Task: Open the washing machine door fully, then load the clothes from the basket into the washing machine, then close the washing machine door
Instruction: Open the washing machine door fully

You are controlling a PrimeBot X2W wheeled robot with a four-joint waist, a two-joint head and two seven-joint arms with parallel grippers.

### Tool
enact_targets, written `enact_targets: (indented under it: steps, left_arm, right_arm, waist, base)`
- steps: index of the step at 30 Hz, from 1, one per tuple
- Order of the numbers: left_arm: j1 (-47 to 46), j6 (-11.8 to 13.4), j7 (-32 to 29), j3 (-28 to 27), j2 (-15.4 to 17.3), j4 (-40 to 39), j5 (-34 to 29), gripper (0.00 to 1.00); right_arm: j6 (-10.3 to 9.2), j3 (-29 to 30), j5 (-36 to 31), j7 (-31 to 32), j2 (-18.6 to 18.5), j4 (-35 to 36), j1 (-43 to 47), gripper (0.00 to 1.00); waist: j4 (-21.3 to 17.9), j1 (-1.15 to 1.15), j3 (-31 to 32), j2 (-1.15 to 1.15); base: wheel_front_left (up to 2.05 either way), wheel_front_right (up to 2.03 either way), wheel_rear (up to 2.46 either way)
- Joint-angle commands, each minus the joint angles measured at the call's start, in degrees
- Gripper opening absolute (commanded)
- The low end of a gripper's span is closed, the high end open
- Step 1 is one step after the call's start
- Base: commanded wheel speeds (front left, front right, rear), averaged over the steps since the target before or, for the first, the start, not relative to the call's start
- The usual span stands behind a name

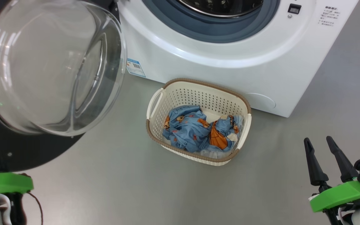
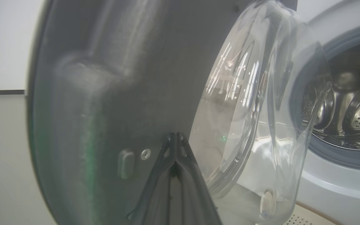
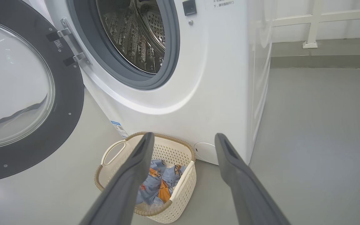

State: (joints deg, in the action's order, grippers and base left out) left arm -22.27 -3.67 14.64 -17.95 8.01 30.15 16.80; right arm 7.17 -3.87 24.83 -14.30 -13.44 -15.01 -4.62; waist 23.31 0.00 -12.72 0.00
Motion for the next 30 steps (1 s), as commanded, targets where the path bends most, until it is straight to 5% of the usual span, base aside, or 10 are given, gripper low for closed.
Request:
enact_targets:
  steps: [1,30]
  left_arm:
    - [-2.21,0.39,0.36,-3.46,3.71,0.42,-0.94,0.00]
    - [-15.87,1.46,0.36,-18.64,10.67,13.71,-8.68,0.00]
  right_arm:
    - [0.32,-1.39,-0.74,-0.70,-1.17,1.50,-1.81,1.00]
    - [0.32,-2.68,-2.26,-0.70,-4.93,2.37,-7.22,1.00]
  waist:
    - [-0.07,0.00,-1.08,0.00]
    - [-1.71,0.00,-11.60,0.00]
  base:
    - [0.00,0.00,0.00]
    - [0.00,0.00,0.00]
